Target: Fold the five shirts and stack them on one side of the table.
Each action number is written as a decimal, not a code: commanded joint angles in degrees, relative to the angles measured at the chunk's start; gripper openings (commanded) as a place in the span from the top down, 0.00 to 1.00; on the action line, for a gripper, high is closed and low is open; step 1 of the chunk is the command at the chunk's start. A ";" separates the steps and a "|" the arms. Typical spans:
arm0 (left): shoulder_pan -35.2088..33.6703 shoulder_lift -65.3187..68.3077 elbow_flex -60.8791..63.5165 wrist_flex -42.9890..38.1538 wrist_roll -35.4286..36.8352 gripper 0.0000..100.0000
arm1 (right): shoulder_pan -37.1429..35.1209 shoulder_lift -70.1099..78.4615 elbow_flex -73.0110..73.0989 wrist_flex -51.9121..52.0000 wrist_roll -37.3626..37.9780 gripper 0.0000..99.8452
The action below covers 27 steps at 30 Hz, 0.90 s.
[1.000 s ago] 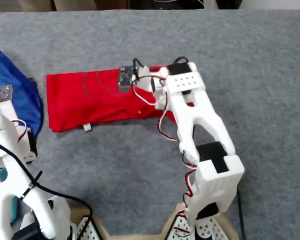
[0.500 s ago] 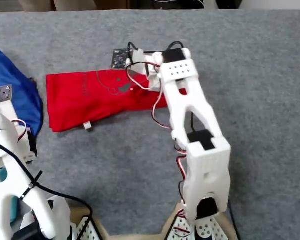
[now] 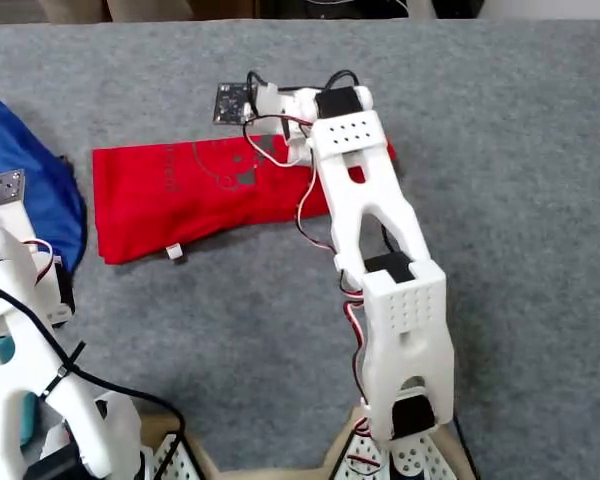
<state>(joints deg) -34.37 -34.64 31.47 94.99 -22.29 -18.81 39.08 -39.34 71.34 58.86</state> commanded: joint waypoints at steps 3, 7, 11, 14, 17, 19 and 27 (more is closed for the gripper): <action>-0.35 -1.36 -2.46 0.53 -0.26 0.98 | 0.22 -0.75 -4.53 2.37 0.88 0.70; -0.35 -1.36 -2.37 0.53 -0.26 0.98 | 0.13 -1.45 -4.53 8.18 0.88 0.74; -0.26 -1.27 -2.37 0.00 0.00 0.98 | 0.31 -1.71 -4.53 13.63 0.88 0.88; 0.70 -0.84 -2.64 -2.02 0.18 0.98 | 0.40 -1.71 -4.53 16.97 0.53 1.00; 2.55 2.68 -4.22 -4.40 0.53 0.98 | 0.40 -1.71 -4.53 18.99 -3.69 0.97; 3.96 7.43 -6.86 -5.27 3.25 0.98 | 0.57 -1.71 -4.53 18.90 -8.00 0.97; 9.32 30.81 -30.51 -0.88 12.57 0.86 | 2.07 -1.27 -4.09 13.45 -23.03 0.97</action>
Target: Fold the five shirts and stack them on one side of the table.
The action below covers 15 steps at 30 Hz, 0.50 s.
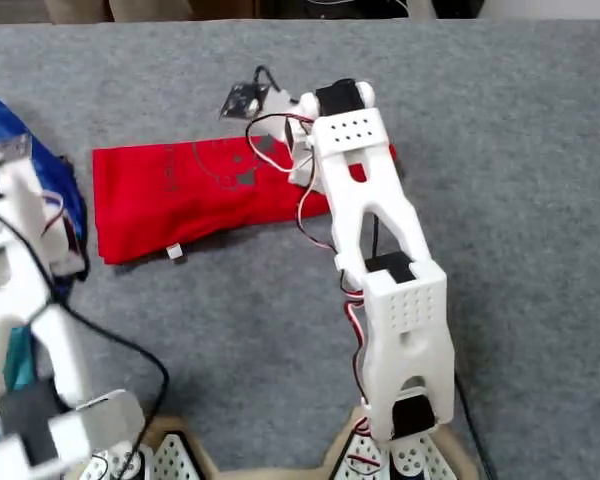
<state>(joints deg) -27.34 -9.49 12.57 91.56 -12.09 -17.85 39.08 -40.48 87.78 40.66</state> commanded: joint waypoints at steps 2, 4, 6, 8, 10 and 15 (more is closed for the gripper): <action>3.96 10.51 -18.20 3.60 2.55 0.86 | 1.54 -1.10 -2.86 -4.92 -6.33 0.97; 5.54 15.52 -23.56 3.87 2.55 0.86 | 2.42 0.04 -3.30 -6.95 -6.59 0.97; 6.15 20.70 -28.13 3.87 3.96 0.86 | 3.30 1.54 -3.38 -9.23 -6.59 0.97; 6.33 26.07 -32.18 3.69 5.54 0.86 | 4.09 2.51 -3.38 -10.73 -6.59 0.97; 6.33 31.08 -36.84 3.78 6.51 0.86 | 4.79 2.95 -3.47 -11.43 -6.59 0.97; 6.95 41.19 -48.79 4.48 10.37 0.86 | 5.32 3.21 -4.53 -11.69 -6.59 0.97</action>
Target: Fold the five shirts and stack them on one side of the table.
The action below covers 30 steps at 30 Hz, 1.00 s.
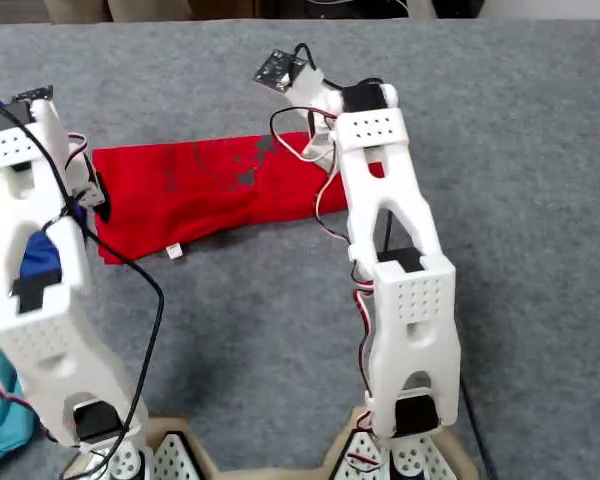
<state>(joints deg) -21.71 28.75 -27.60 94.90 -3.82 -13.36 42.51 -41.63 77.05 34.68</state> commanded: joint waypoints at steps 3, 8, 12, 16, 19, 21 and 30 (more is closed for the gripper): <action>2.29 7.87 -14.95 1.32 4.04 0.86 | 1.36 -0.22 -3.47 -1.05 -0.53 0.98; 3.34 17.10 -22.33 1.23 5.01 0.86 | 1.89 -0.31 -3.47 -1.05 -0.53 0.99; 3.16 24.48 -27.69 1.23 5.01 0.86 | 2.07 -0.31 -3.47 -1.05 -0.44 0.99; 2.73 28.97 -32.18 1.32 4.84 0.86 | 2.07 -0.31 -3.47 -1.05 -0.35 0.99; 2.37 30.90 -33.49 1.32 4.75 0.86 | 2.07 -0.31 -3.47 -1.05 -0.26 0.99; 2.37 31.78 -33.14 1.32 4.75 0.86 | 2.07 -0.31 -3.47 -1.05 -0.26 0.99; 2.46 34.42 -33.32 3.43 4.57 0.87 | 2.07 -0.31 -3.47 -1.05 -0.26 0.99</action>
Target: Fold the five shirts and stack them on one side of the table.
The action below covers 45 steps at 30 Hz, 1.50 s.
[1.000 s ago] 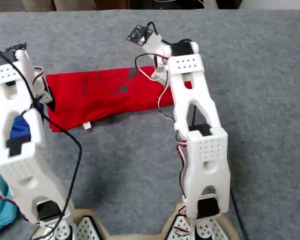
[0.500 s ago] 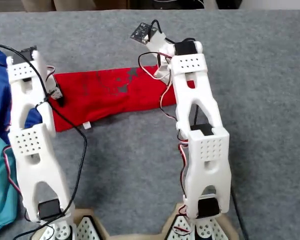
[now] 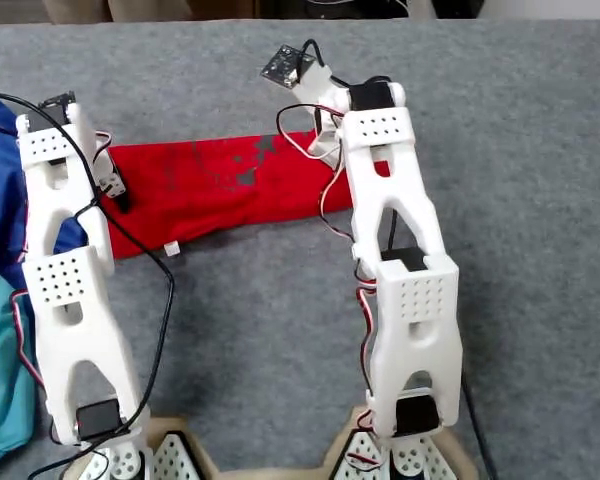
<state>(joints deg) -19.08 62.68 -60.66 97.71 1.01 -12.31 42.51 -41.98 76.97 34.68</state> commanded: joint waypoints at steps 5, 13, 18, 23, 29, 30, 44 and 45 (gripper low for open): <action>1.32 0.04 -0.35 0.88 -0.26 0.96 | 1.01 -0.31 -3.12 -0.97 -0.26 0.99; 6.07 -0.04 -3.87 2.02 -0.18 0.98 | 3.03 -0.66 -4.44 -0.79 -0.18 0.99; 9.49 -0.48 -12.84 3.08 -0.09 0.98 | 7.78 -0.66 -9.36 0.88 -0.35 0.99; 15.56 -5.23 -18.29 3.08 -0.09 0.98 | 14.46 -0.48 -16.92 3.16 -0.62 0.99; 25.85 -10.77 -19.08 2.99 -0.18 0.98 | 22.29 -0.31 -21.49 2.90 -0.62 0.99; 27.52 -11.21 -19.43 2.99 -0.18 0.98 | 23.25 -0.31 -21.93 2.81 -0.62 0.99; 44.13 -11.38 -21.10 -12.84 0.35 0.98 | 31.52 -0.22 -24.92 1.41 -0.18 0.99; 44.84 -11.38 -19.87 -14.33 0.53 0.98 | 31.87 -0.22 -24.92 0.97 -0.26 0.99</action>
<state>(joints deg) 23.56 55.65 -79.82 87.52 0.92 17.85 42.59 -64.13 79.69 34.68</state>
